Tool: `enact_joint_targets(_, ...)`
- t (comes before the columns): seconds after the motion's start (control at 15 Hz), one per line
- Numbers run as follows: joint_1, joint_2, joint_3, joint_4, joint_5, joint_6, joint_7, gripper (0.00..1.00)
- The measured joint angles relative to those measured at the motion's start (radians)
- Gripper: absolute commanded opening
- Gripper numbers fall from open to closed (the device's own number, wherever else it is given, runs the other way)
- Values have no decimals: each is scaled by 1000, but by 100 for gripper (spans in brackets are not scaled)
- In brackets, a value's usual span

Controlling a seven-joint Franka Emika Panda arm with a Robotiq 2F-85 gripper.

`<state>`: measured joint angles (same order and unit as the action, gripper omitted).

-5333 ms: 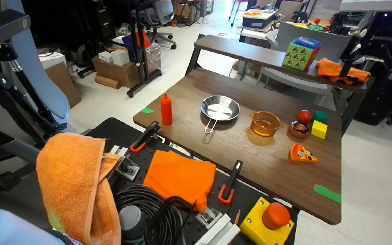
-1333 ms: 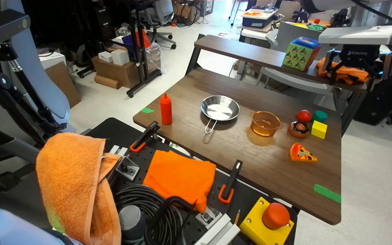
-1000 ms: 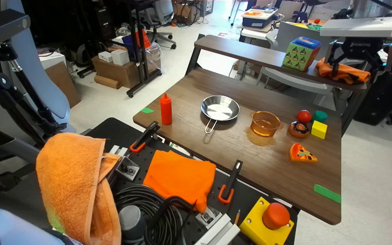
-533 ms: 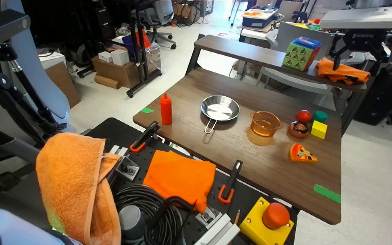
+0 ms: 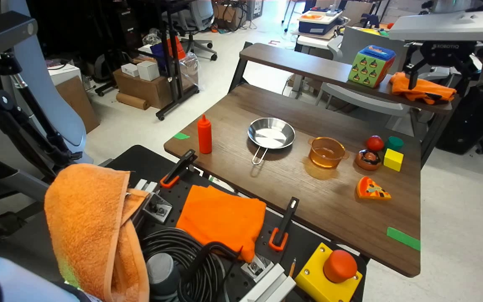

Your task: Pick up the yellow object from the table and put it in the pot

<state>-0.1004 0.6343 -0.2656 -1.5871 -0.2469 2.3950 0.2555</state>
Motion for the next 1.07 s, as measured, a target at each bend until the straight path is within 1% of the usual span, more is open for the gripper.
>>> enact_joint_targets(0.2,4,-38,-11,-78,-11,46,24,100)
enact_joint_targets(0.47,5,-69,-17,-139,-12,67,35,100)
enact_joint_targets(1.07,-7,-74,-14,-164,-4,67,25,100)
